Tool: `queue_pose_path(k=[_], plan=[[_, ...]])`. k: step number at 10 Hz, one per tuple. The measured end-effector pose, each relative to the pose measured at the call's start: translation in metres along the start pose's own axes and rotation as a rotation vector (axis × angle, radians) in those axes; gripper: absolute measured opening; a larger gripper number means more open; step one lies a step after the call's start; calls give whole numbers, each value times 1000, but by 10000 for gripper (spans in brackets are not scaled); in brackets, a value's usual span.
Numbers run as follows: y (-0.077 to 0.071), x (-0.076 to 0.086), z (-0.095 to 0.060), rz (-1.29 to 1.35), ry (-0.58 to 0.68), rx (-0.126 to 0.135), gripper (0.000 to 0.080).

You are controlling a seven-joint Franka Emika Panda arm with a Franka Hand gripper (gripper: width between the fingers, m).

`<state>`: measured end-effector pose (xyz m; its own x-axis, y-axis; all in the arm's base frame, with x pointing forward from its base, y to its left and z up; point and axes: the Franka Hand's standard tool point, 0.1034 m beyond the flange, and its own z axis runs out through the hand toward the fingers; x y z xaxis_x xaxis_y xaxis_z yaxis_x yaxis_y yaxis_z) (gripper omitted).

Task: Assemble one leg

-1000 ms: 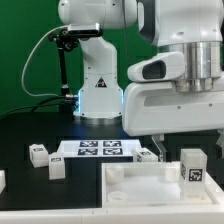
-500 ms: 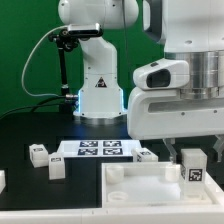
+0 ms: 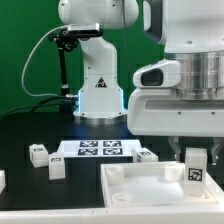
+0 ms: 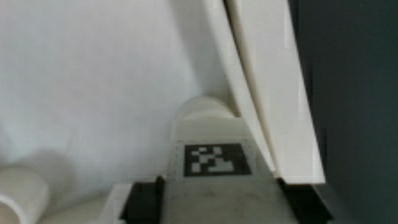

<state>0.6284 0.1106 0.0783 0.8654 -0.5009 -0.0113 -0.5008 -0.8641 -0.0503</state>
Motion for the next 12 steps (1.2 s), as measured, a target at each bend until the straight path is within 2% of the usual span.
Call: queue_pose_path(k=[2,4,7,8,9,10,11,12], plan=[[-3,1,0,403,-2,29,285],[-2,8,-1,697,-28,124,285],[-4,6,0,638,-24,120,287],[-9,3,-2,420,-13,101,482],[-11,0,-3,242,-19,93,482],[-11,-3,-1,59,-43,72,606],[-11,-1,-1,31,-33,75,643],[-10,-1,-1,-12,-32,75,643]])
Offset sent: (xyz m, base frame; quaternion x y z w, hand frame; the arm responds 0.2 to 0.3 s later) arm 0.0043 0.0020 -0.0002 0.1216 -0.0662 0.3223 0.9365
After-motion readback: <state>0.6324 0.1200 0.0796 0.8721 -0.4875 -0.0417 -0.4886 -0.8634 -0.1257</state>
